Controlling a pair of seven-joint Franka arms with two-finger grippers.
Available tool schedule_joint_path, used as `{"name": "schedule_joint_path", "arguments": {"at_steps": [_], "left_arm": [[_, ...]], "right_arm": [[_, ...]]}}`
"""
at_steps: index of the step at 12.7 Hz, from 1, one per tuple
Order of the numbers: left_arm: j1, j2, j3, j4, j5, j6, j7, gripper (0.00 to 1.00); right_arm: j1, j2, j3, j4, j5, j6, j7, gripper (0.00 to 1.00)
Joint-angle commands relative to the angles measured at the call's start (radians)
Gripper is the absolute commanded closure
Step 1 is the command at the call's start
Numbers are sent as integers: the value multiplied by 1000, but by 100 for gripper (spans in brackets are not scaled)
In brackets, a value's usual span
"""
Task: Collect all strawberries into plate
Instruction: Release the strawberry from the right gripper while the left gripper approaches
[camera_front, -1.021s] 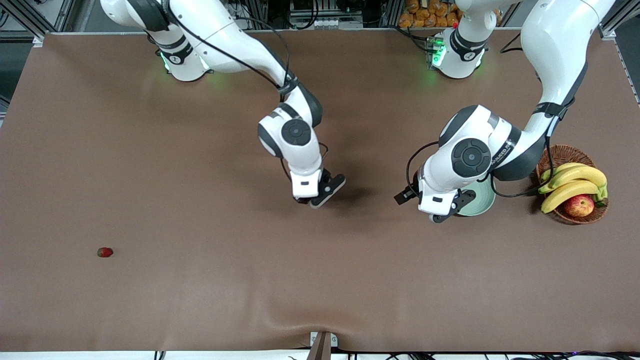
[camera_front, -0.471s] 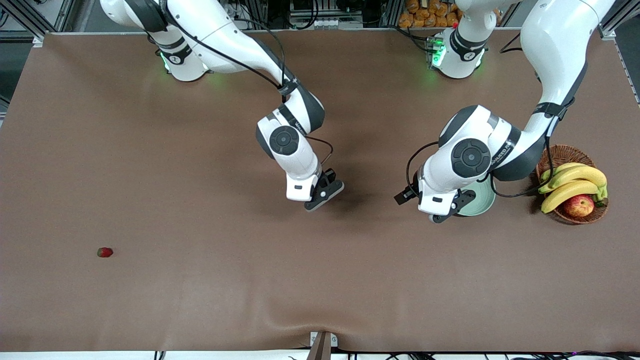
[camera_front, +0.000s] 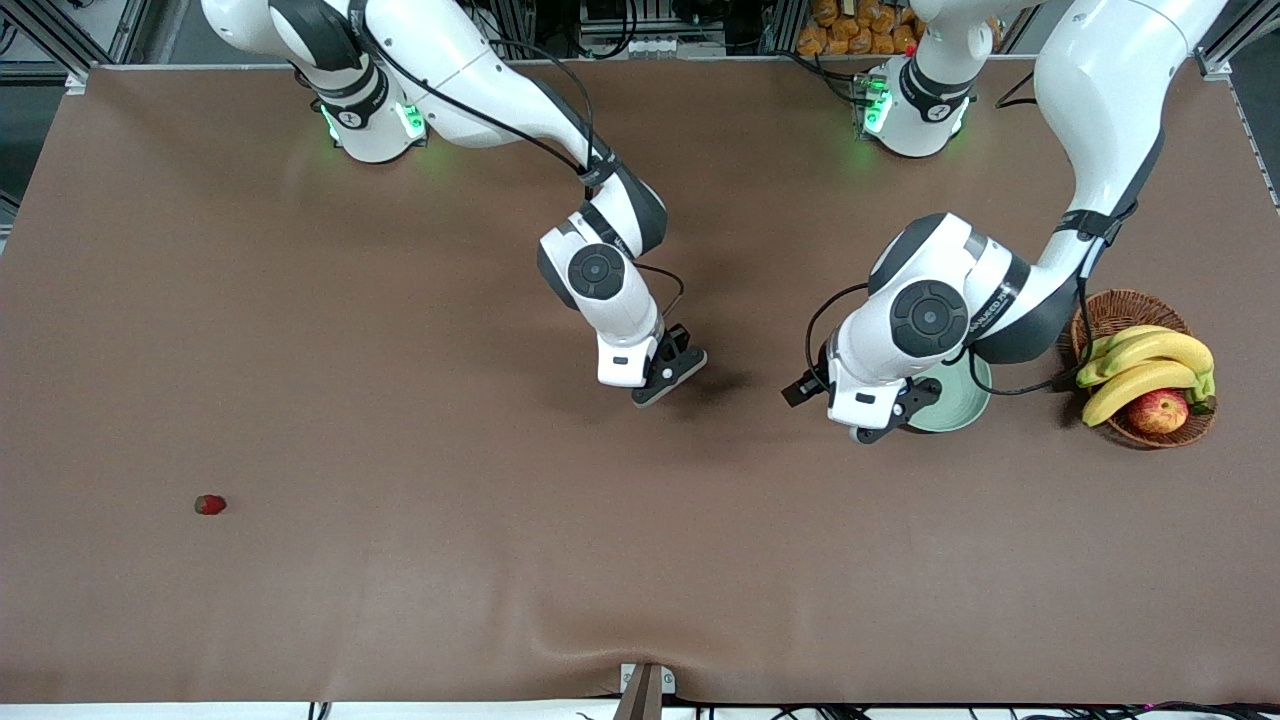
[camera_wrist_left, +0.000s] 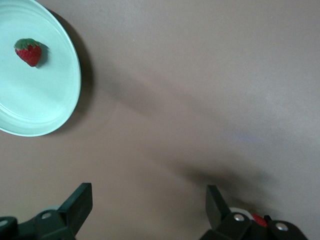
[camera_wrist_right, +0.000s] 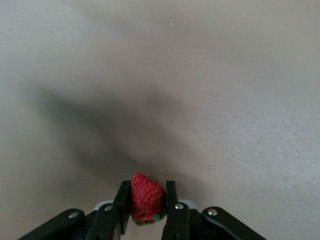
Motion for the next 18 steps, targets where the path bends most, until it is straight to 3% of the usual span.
{"name": "schedule_joint_path", "arguments": {"at_steps": [1,4,7,9,11,14,16,18], "left_arm": [[-9,8,2,13,16,-13,-25,0],[-53,26,3,22,14,0,-78,0],[-151,78,29,42,13,107,-251,0],[-280,116,109,91,11,180,-377,0],[-444,159,236,168,7,213,-484,0],[-650,247,402,280,2,276,-638,0],[-707,279,451,282,2,330,-683,4],[-716,305,453,282,1,335,-687,9]], "right_arm": [[8,-5,-10,15,10,-1,15,0],[-19,-60,-56,-2,10,-29,4,0],[-42,-147,-170,0,12,-183,1,0],[-88,-192,-228,-3,12,-268,-22,0],[-162,-227,-272,-3,12,-323,-70,0],[-292,-240,-316,-5,12,-333,-172,0],[-379,-247,-317,-11,12,-334,-244,0],[-450,-255,-316,-15,12,-331,-317,0]]}}
